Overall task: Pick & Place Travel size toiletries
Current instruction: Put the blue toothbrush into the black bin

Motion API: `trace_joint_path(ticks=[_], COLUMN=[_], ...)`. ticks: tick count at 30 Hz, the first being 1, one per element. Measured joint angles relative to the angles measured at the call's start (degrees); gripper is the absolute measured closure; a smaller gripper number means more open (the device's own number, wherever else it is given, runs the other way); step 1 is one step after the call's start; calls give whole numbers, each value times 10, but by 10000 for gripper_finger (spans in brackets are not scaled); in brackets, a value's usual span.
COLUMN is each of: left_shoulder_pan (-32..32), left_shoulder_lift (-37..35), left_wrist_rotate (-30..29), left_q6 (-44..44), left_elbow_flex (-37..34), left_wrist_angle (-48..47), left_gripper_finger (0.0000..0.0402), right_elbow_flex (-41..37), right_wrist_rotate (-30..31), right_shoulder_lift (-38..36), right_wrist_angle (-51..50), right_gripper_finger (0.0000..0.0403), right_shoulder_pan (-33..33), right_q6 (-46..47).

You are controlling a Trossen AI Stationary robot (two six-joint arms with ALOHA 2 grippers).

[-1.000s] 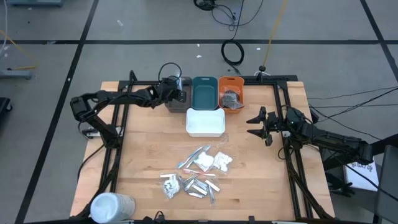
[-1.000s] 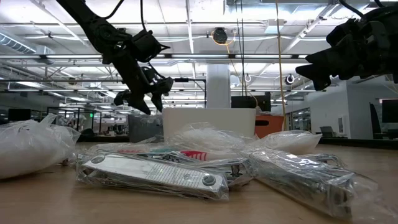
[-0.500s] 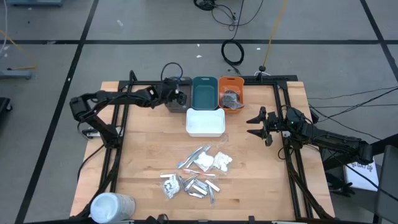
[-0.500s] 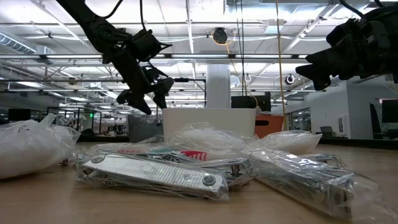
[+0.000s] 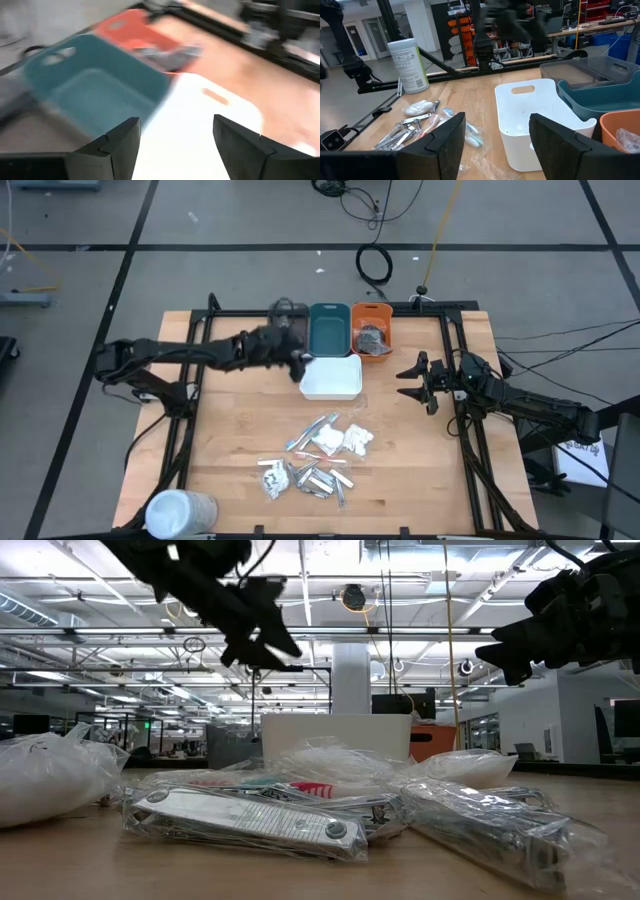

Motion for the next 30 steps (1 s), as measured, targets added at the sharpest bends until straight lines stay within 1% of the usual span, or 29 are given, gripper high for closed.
trace_joint_path(ticks=[4,10,13,17,18,20,22,25,27,30], left_shoulder_pan=[-72,-169,-212,-262,-271,-291,-307,-323,-327,-327], left_shoulder_lift=[-7,-1,4,15,20,24,43,78,107,148], left_wrist_rotate=[7,1,-27,-99,-110,-129,-148,-154,-149,-118], left_q6=[6,-3,-36,-115,-135,-160,-170,-184,-190,-198], left_elbow_flex=[0,0,0,2,12,37,76,125,153,174], left_wrist_angle=[-7,-33,-36,-52,-62,-114,-169,-266,-295,-324], left_gripper_finger=[162,161,161,161,161,164,171,186,196,208], right_elbow_flex=[0,0,0,0,0,0,0,0,0,0], right_wrist_rotate=[0,0,0,0,0,1,3,3,3,4], right_shoulder_lift=[0,0,0,0,0,0,1,5,6,11], right_wrist_angle=[0,0,-2,-3,-4,-4,-5,1,0,-2], right_gripper_finger=[195,195,195,195,195,195,195,195,195,195], right_shoulder_pan=[0,0,0,0,0,0,0,0,0,0], right_q6=[0,-5,-7,-7,-7,-7,-7,-7,-7,-7])
